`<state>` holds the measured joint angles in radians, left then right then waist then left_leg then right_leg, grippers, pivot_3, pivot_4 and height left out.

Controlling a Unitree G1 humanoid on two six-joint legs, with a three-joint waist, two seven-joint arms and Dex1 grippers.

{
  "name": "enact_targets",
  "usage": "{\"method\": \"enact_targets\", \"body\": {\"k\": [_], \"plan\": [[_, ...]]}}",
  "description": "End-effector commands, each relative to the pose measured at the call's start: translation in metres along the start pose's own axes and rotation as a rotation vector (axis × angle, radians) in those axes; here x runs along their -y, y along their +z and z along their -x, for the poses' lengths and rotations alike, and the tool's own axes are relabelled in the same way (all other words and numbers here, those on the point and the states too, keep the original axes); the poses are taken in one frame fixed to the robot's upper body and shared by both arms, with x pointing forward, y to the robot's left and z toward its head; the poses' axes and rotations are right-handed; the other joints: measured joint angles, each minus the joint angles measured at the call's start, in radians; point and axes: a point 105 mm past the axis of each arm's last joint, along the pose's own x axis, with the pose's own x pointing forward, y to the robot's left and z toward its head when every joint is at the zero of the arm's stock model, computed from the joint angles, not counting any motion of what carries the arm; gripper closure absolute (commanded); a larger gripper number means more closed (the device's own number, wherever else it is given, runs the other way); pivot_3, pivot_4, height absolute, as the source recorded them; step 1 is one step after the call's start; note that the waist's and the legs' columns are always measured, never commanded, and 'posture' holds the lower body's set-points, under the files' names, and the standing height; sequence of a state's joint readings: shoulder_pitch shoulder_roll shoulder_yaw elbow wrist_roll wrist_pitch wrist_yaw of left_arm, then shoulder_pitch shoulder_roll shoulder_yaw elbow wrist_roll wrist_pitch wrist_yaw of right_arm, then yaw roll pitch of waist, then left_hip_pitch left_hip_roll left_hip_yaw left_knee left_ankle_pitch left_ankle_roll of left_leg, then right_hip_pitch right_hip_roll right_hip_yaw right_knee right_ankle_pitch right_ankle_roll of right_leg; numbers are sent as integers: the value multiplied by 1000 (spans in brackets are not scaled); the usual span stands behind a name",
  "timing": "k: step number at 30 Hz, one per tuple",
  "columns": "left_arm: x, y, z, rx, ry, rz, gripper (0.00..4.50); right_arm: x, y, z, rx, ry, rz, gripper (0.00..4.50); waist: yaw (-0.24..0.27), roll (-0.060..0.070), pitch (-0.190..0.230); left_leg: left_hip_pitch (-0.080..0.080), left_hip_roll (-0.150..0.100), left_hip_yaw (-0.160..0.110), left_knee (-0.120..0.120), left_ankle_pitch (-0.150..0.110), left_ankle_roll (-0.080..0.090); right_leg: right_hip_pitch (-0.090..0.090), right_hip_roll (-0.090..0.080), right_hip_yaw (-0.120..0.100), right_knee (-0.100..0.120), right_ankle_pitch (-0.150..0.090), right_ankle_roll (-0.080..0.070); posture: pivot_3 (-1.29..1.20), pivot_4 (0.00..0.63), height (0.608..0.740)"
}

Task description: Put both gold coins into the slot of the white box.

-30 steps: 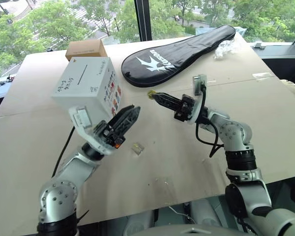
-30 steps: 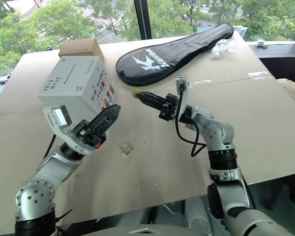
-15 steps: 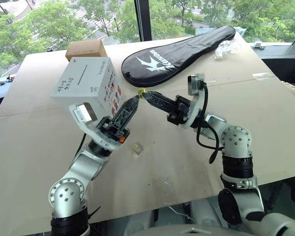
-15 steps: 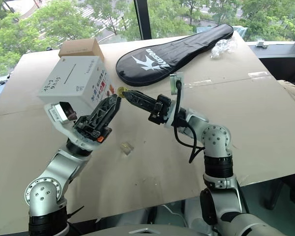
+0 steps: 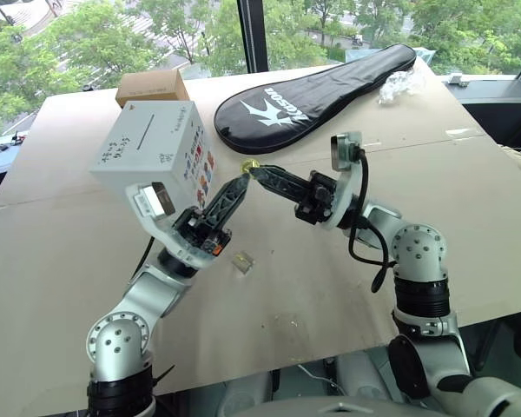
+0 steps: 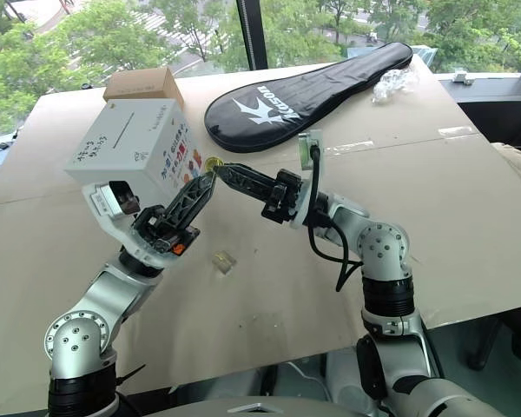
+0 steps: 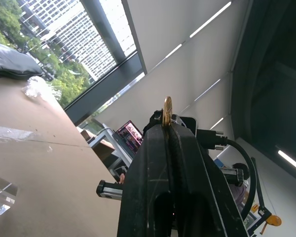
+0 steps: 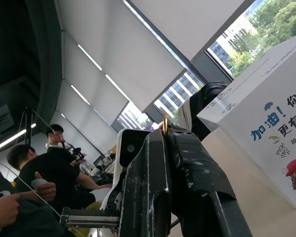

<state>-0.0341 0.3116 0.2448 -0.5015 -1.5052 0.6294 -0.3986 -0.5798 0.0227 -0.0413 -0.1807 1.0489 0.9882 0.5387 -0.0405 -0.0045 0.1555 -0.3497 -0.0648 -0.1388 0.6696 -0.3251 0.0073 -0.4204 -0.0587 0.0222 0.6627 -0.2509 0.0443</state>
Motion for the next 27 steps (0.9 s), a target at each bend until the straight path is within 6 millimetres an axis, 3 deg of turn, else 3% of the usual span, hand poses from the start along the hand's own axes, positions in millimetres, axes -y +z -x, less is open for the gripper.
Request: {"method": "enact_targets", "body": {"k": [1,4,7,9,14,18,23,27], "plan": [[6,7,1,20,-27,-21,4455,-15,0,-4,-6,65,23,4500,0,0,0,0,0,0,0,0,0,0,0,0,0,0,0,0,150,740],[5,6,1,14,-21,-30,4455,-16,-3,-4,-24,79,30,4500,0,0,0,0,0,0,0,0,0,0,0,0,0,0,0,0,150,740],[3,8,1,24,-6,-51,4500,-13,1,-4,3,63,35,3633,0,0,0,0,0,0,0,0,0,0,0,0,0,0,0,0,150,740],[0,15,-2,40,24,-101,4500,-4,8,-1,42,0,52,2722,0,0,0,0,0,0,0,0,0,0,0,0,0,0,0,0,150,740],[3,46,-8,54,86,-292,4500,14,29,18,106,-125,133,2722,4,0,0,0,0,0,0,0,0,0,0,0,0,0,0,0,150,740],[6,93,-16,52,247,-609,4500,28,48,38,59,-236,349,2722,6,-1,1,-1,0,0,0,0,0,-1,0,-1,-1,0,0,0,150,740],[2,136,-17,24,482,-939,4500,24,67,45,-20,-261,604,2722,-3,0,1,-1,0,3,-3,0,0,-3,1,0,-1,0,0,0,150,740],[-9,150,-13,-3,640,-1071,4500,11,80,47,-67,-223,802,2722,-1,0,1,-6,0,3,-3,0,0,-10,1,1,0,0,0,0,150,740]]}}
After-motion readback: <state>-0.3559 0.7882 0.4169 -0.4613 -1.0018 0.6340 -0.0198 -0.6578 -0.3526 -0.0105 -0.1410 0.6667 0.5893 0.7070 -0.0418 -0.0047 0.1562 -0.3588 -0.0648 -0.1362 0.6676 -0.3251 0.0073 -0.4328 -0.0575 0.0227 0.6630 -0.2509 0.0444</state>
